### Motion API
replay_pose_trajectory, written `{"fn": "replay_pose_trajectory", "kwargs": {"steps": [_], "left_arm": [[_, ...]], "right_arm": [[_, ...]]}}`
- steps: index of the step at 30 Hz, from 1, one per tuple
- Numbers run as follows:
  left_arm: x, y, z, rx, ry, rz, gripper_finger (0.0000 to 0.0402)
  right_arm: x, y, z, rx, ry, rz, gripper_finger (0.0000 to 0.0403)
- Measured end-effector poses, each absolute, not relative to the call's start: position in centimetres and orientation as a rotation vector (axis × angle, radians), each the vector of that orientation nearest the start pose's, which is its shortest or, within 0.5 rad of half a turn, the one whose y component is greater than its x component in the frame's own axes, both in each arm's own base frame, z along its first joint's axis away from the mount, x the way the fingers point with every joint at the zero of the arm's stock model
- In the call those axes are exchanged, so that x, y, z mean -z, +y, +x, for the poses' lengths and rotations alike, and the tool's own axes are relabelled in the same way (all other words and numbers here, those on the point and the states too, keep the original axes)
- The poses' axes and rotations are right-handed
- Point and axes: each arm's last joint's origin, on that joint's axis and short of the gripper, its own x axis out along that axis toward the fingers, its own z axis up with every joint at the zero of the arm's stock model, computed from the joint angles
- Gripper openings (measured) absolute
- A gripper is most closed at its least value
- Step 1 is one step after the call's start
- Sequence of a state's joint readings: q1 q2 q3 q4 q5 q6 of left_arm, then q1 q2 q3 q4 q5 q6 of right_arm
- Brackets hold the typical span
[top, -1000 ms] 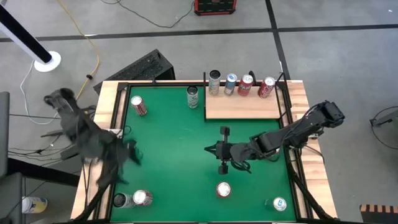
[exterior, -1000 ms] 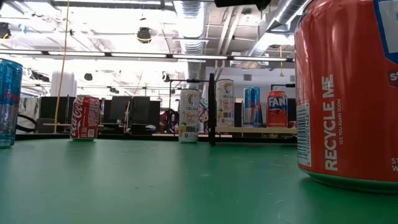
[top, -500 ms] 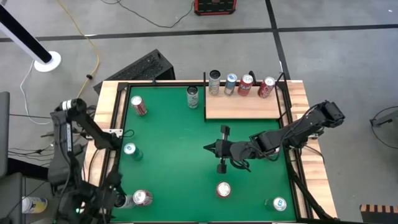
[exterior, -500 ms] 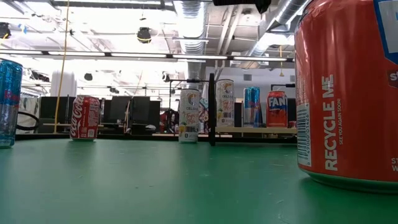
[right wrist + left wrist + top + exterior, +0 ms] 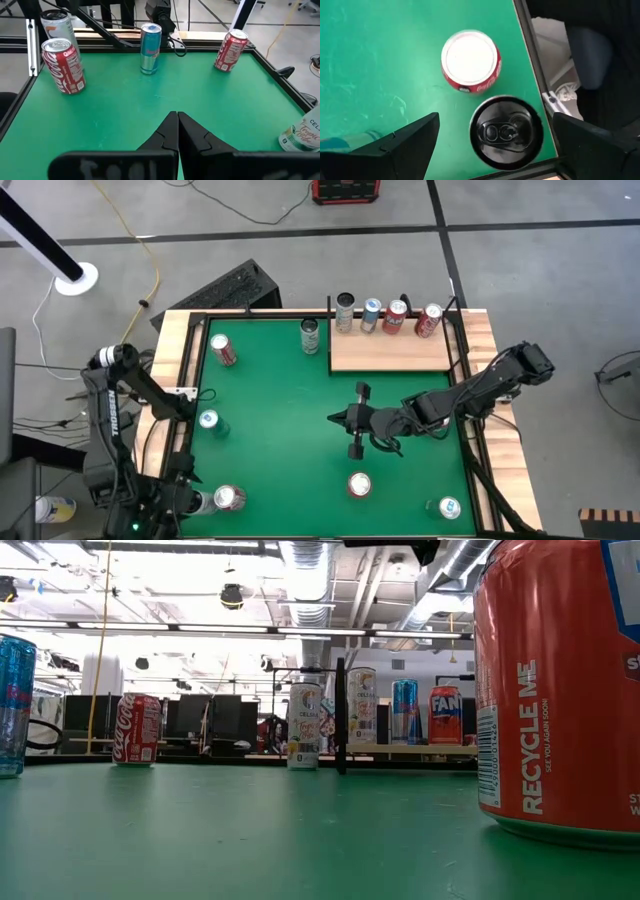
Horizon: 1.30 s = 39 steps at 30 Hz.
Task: Sort soda cans
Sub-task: Put the bottom white and blue soda can on the shelf align with the other white and blue soda can
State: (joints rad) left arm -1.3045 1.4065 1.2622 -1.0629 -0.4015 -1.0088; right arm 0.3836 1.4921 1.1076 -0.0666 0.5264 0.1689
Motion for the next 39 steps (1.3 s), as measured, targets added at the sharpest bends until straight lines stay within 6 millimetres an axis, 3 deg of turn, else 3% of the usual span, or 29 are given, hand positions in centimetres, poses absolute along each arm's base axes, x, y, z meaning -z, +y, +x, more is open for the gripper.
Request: {"fn": "replay_pose_trajectory", "kwargs": {"steps": [11, 18, 26, 31, 39], "left_arm": [[-26.8, -24.8, 8.1, 0.276, 1.132, 0.019, 0.0373], [-26.8, -24.7, 8.4, 0.291, 1.132, 0.033, 0.0359], [-26.9, -24.9, 8.4, 0.336, 1.127, 0.051, 0.024], [-26.9, -24.5, 8.3, 0.331, 1.138, 0.075, 0.0236], [-29.2, -21.4, 7.6, 0.215, 1.185, 0.054, 0.0236]], "right_arm": [[-28.9, 11.1, 31.4, 0.171, 0.396, -0.05, 0.0023], [-28.9, 10.9, 31.4, 0.178, 0.397, -0.052, 0.0023], [-28.9, 10.9, 31.4, 0.178, 0.397, -0.052, 0.0023], [-28.9, 10.9, 31.5, 0.178, 0.398, -0.052, 0.0023], [-28.9, 10.9, 31.5, 0.178, 0.398, -0.052, 0.0023]]}}
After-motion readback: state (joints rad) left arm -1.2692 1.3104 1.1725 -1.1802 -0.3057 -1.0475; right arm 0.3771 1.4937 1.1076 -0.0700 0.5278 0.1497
